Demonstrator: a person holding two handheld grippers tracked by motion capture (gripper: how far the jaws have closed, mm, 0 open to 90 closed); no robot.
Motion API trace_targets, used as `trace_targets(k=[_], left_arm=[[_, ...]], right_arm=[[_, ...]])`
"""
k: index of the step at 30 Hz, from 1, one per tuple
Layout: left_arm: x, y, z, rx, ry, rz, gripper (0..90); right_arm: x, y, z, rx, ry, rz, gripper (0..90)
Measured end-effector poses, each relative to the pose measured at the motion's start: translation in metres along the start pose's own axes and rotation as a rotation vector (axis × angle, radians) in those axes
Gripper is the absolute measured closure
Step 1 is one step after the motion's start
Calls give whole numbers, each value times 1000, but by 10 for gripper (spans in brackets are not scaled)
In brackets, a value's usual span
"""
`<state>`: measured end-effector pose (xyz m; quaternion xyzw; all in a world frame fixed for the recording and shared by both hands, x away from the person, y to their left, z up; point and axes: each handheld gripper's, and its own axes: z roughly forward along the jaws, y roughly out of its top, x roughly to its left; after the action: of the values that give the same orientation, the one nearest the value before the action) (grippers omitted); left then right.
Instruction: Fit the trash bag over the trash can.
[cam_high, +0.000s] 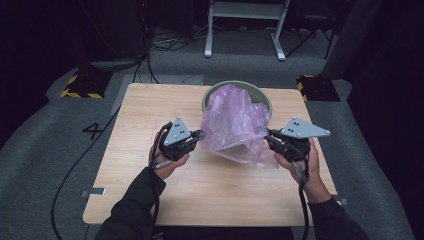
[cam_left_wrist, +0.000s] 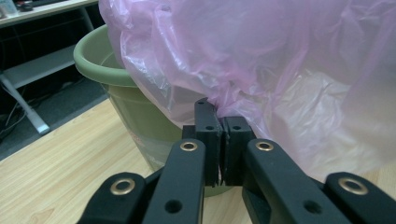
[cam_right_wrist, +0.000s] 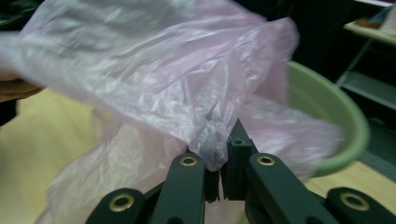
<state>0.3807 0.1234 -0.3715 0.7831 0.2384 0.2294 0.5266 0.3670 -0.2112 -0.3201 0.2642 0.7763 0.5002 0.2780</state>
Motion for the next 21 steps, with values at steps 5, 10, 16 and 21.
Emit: trace_targets(k=[5,10,16,21], left_arm=[[9,0,1,-5,6,-17,888],[20,4,2,-26,42,-27,889],[28,6,5,-22,59,-30,891],[38,7,10,-21,81,-48,891]], right_arm=[[-26,4,-2,-19,-53,22,881],[-55,8,9,33,-125,8,880],[-76,10,21,70,-156,49,879],[-88,9,33,88,-182,60,877]])
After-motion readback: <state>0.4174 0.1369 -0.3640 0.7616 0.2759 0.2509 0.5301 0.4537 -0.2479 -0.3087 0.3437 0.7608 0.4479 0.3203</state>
